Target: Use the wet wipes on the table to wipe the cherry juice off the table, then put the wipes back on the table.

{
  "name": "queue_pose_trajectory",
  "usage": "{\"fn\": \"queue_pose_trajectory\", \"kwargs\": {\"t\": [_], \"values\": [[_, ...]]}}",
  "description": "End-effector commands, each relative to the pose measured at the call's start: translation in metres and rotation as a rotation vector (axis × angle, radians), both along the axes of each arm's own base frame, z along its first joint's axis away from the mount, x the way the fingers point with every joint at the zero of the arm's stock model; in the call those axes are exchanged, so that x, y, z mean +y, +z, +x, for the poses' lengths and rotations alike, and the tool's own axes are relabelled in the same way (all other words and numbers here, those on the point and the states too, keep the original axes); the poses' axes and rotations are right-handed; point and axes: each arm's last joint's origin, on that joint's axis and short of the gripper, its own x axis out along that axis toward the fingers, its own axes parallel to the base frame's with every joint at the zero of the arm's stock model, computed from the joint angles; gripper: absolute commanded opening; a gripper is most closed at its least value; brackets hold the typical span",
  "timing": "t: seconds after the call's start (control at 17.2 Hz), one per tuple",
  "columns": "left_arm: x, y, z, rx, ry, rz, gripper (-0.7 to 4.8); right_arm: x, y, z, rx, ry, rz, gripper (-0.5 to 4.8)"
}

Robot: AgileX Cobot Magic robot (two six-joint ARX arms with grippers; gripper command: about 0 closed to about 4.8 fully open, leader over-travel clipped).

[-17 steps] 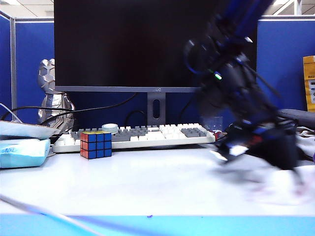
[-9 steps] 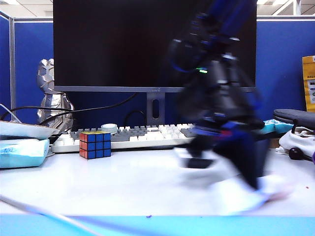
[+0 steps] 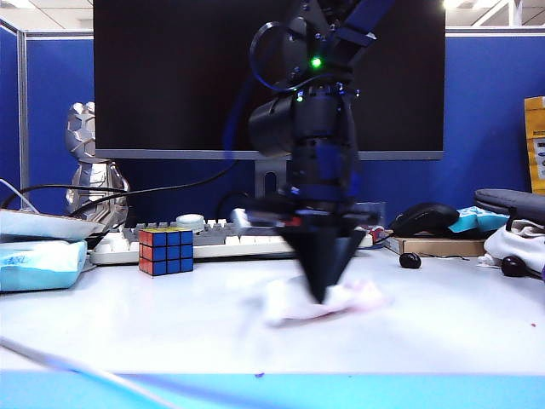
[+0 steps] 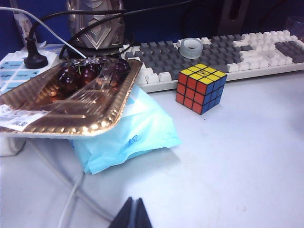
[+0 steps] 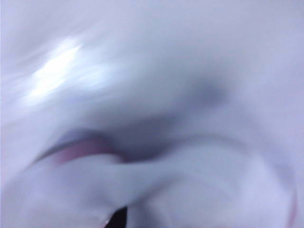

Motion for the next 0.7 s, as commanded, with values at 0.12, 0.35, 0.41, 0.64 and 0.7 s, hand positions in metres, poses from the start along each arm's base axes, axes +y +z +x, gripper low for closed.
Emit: {"fn": "queue_pose_trajectory", "kwargs": {"t": [0.12,0.35,0.41,0.64,0.7], "values": [[0.000,-0.001,0.000,0.008,-0.002,-0.004,-0.02,-0.047,-0.002,0.010,0.011,-0.073,-0.341,-0.06],[0.000,-0.001,0.000,0.008,-0.002,-0.003,-0.02,-0.083,0.000,0.021,0.057,-0.144,-0.416,-0.06],[0.000,-0.001,0.000,0.008,-0.002,-0.003,-0.02,-0.089,0.000,0.024,0.062,-0.162,-0.414,-0.06],[0.000,-0.001,0.000,0.008,-0.002,-0.003,-0.02,-0.106,-0.002,0.030,0.078,-0.197,-0.412,-0.06],[0.000,-0.001,0.000,0.008,-0.002,-0.003,-0.02,-0.110,-0.003,0.031,0.093,-0.212,-0.392,-0.06]]}}
